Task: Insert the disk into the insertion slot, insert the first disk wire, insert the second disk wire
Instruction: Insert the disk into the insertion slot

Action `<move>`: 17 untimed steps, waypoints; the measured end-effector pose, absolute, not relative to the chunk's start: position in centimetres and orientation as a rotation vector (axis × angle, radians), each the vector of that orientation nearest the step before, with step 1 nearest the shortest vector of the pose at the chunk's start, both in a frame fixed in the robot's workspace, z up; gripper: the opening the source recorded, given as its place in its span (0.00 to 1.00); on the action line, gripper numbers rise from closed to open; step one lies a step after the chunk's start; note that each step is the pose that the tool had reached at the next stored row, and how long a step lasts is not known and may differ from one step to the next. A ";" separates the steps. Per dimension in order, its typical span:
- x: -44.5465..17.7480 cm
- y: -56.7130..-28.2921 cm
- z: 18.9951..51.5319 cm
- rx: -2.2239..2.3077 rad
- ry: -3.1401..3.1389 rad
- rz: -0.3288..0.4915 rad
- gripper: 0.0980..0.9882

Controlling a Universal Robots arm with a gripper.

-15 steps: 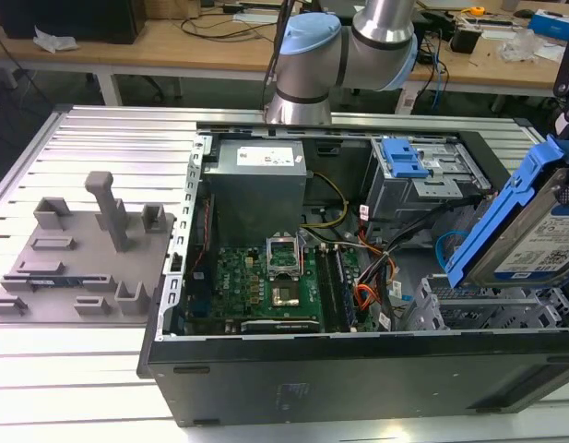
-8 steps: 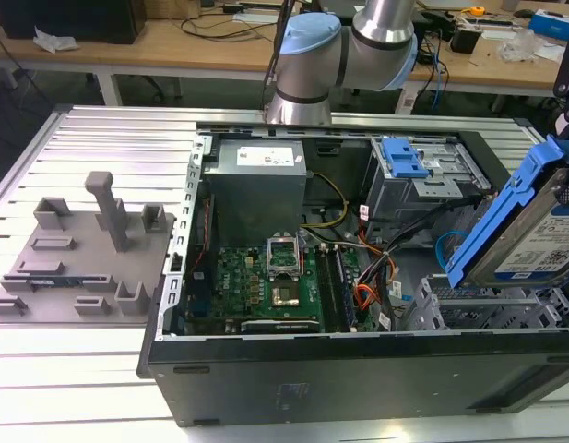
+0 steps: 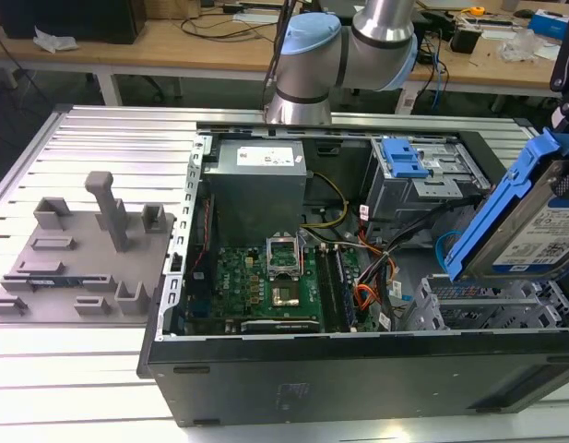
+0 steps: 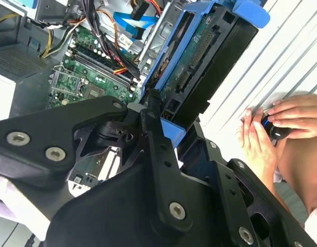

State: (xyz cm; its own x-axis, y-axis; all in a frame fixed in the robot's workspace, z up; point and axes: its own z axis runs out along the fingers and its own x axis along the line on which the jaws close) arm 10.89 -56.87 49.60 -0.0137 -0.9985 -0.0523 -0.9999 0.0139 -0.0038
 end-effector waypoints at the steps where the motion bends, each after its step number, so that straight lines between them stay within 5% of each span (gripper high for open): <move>1: 11.0 -56.7 49.6 -2.178 2.208 0.053 0.30; 17: 11.3 -55.4 49.1 -2.183 2.208 0.047 0.30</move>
State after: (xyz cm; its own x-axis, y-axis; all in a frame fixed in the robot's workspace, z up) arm 11.28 -55.38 49.09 -0.0115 -0.9988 -0.0467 -0.9999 0.0117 -0.0038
